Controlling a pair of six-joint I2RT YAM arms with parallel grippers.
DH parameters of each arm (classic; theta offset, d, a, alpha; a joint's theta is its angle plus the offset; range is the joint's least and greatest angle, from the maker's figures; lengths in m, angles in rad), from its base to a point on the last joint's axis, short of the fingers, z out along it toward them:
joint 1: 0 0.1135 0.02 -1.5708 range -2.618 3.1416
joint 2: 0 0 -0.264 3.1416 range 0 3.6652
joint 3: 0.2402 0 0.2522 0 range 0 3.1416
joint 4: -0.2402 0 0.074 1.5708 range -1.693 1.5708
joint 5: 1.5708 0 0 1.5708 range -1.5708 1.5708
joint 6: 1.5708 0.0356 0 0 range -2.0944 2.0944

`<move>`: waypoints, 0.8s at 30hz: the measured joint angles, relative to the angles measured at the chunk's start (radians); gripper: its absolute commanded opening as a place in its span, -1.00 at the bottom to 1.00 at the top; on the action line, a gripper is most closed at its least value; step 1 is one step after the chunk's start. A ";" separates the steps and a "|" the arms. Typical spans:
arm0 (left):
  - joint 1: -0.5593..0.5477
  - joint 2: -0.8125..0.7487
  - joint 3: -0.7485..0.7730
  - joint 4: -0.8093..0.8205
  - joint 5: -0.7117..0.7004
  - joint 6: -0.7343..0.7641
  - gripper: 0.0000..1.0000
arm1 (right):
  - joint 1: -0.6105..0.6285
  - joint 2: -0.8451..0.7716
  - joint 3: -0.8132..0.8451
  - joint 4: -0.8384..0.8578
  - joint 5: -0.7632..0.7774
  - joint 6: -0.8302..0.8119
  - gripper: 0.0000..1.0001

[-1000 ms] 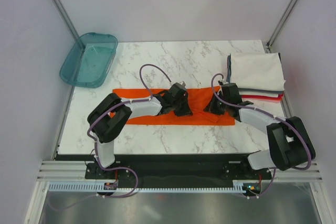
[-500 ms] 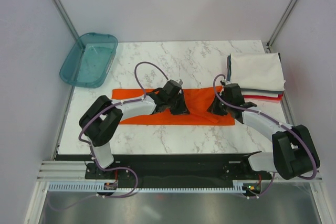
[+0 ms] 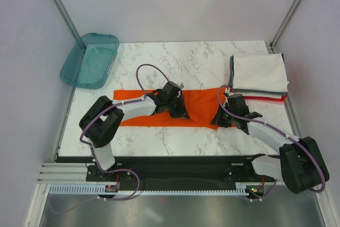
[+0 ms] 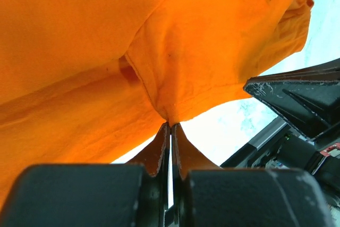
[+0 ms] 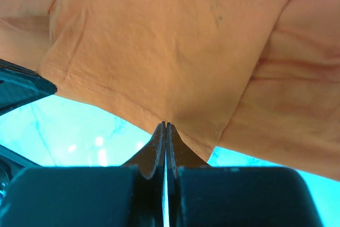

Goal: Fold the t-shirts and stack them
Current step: Fold the tshirt

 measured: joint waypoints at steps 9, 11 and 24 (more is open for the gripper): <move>0.005 -0.047 -0.048 -0.077 -0.026 0.039 -0.08 | 0.000 -0.041 0.008 -0.043 0.012 0.010 -1.00; 0.008 -0.108 -0.064 -0.129 -0.072 0.053 -0.06 | 0.000 -0.041 0.026 -0.052 0.021 0.010 -1.00; 0.276 -0.447 -0.147 -0.216 -0.326 0.165 -0.95 | 0.000 0.017 0.106 -0.054 0.047 0.005 -1.00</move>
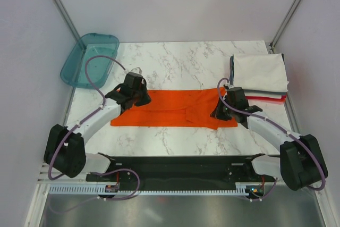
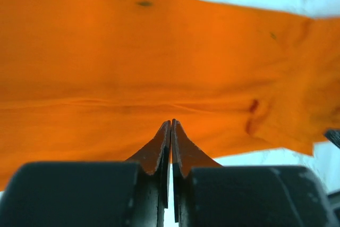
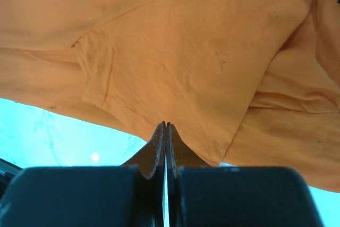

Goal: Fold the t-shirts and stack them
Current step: Fold the tshirt

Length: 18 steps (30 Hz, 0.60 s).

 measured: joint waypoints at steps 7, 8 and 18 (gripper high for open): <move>0.133 0.096 0.034 -0.025 -0.071 0.054 -0.95 | 0.002 0.052 0.011 -0.001 0.027 -0.012 -1.00; 0.139 0.116 0.045 -0.028 -0.081 0.059 -0.96 | 0.003 0.061 0.013 -0.001 0.031 -0.015 -1.00; 0.218 0.352 0.172 -0.046 -0.080 0.063 -0.95 | 0.021 0.151 0.095 -0.013 0.093 -0.023 -1.00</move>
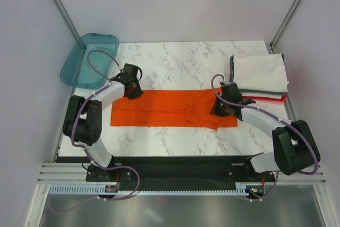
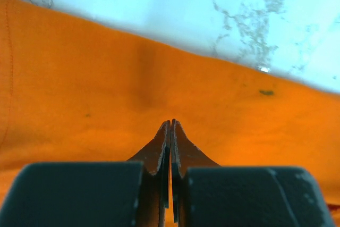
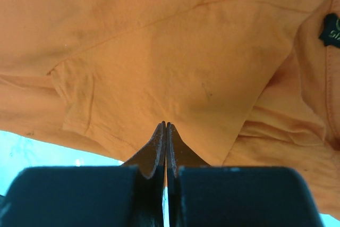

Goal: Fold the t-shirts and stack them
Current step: Fold the tshirt

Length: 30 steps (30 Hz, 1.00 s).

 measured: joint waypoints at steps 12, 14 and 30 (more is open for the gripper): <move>0.039 0.117 0.034 0.005 0.018 -0.031 -0.95 | 0.000 0.160 0.072 -0.016 0.068 -0.022 -1.00; 0.039 0.117 0.029 0.011 0.019 -0.043 -0.95 | 0.000 0.195 0.108 -0.018 0.084 -0.022 -1.00; 0.021 -0.076 -0.231 0.126 0.057 -0.130 -0.96 | -0.051 0.460 0.409 -0.014 0.145 0.001 -1.00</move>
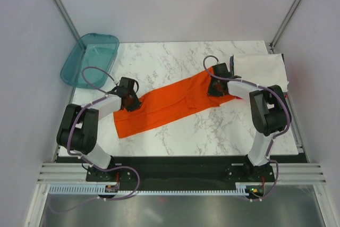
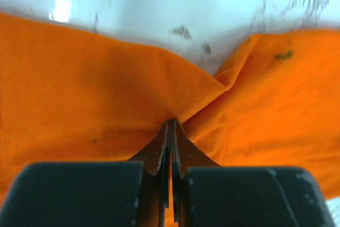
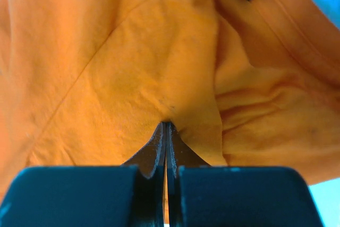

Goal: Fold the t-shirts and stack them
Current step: Fold the tshirt

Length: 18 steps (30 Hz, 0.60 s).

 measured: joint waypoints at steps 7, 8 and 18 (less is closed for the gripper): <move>-0.111 -0.166 -0.172 0.018 0.014 -0.099 -0.95 | -0.010 0.134 0.173 -0.002 0.016 0.005 -1.00; -0.143 -0.190 -0.195 0.015 0.016 -0.117 -0.95 | -0.010 0.148 0.193 -0.005 0.017 0.005 -1.00; -0.449 -0.321 -0.328 0.040 -0.038 -0.394 -0.96 | -0.010 0.328 0.453 -0.040 0.013 0.004 -1.00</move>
